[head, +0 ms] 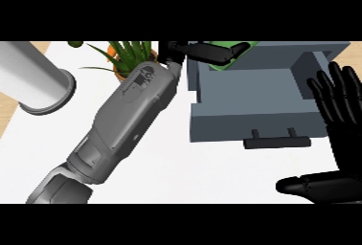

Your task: Pick up the cup, place it into the drawer and close the drawer

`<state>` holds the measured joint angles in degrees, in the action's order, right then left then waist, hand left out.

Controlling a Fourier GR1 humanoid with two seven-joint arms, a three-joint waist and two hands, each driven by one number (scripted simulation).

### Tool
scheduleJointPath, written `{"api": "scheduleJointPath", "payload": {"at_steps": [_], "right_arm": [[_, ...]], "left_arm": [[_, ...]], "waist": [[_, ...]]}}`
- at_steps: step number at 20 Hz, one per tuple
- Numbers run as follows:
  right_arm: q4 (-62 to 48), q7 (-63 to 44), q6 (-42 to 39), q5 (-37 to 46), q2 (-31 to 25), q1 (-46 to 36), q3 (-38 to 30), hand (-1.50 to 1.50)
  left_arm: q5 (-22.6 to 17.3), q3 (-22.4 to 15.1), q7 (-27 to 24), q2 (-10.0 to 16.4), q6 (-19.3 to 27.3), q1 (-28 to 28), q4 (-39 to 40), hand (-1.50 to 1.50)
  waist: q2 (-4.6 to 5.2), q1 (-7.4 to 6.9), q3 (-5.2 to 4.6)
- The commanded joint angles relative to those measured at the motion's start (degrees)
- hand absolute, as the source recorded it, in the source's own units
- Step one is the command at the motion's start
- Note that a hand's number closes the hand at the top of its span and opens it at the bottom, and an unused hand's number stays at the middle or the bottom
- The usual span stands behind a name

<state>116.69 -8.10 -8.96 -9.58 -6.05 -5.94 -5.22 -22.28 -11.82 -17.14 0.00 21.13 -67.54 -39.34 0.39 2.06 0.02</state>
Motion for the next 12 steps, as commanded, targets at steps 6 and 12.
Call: {"api": "scheduleJointPath", "payload": {"at_steps": [6, 12], "right_arm": [[-4.1, 3.7, -0.3, 3.1, 1.4, -1.4, 2.6, -1.5], [-2.6, 2.1, -1.6, -0.7, 0.1, -1.7, 0.7, -1.5]], "left_arm": [[-6.2, -6.9, -1.4, 0.0, -0.1, -7.2, 13.3, 1.5], [-10.4, -12.6, -3.6, 0.0, 2.2, -8.1, 16.2, 1.5]], "waist": [[0.51, 1.12, 0.05], [0.78, 3.11, 0.07]]}}
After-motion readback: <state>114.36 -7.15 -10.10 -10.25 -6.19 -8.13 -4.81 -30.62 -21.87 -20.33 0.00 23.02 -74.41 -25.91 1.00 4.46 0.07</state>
